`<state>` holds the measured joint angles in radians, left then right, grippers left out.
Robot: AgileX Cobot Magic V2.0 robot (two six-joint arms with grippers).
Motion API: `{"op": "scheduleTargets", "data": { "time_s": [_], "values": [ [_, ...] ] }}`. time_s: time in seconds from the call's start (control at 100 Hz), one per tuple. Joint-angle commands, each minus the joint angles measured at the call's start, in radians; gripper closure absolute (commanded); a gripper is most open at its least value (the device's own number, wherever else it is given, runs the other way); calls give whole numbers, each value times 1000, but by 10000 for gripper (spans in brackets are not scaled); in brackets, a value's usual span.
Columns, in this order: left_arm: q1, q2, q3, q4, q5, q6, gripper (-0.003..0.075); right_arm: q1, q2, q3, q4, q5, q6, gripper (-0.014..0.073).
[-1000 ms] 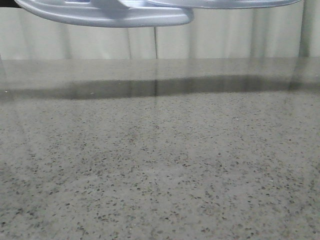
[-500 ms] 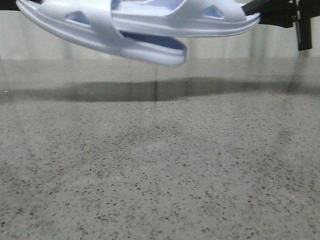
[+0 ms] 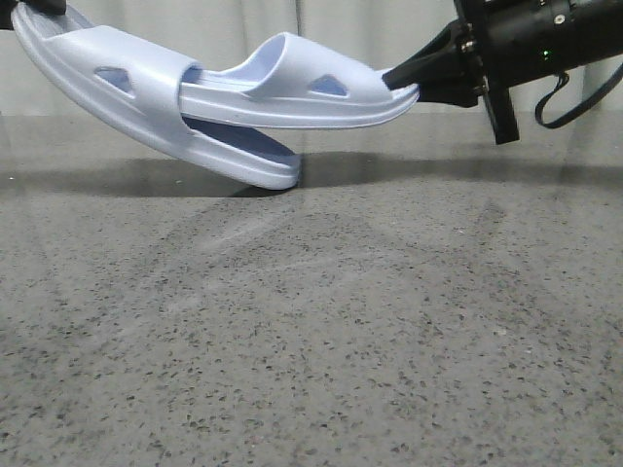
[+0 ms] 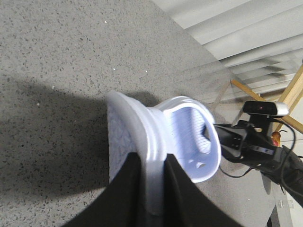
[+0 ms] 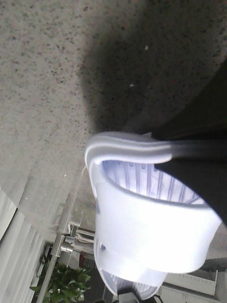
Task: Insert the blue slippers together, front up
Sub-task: 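Lower the stacked slippers onto the table, both facing up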
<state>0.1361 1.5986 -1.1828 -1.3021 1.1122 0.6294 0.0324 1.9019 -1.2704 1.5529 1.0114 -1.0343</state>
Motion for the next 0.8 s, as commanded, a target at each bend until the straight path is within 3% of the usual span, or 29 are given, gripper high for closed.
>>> {"op": "scheduleTargets", "data": {
  "time_s": [0.0,0.23,0.3,0.52,0.79],
  "values": [
    [-29,-43,-26,-121,155,-9,705,77,-35,-31,66,200,-2,700],
    [-40,-43,-26,-116,155,-9,705,105,-13,-66,74,231,-2,699],
    [-28,-45,-26,-128,155,-9,705,86,-13,-75,74,268,-1,664],
    [22,-51,-26,-128,155,-9,705,-18,-37,-79,57,299,37,463],
    [22,-51,-26,-127,135,22,705,-168,-102,-79,51,299,45,452]
  ]
}}
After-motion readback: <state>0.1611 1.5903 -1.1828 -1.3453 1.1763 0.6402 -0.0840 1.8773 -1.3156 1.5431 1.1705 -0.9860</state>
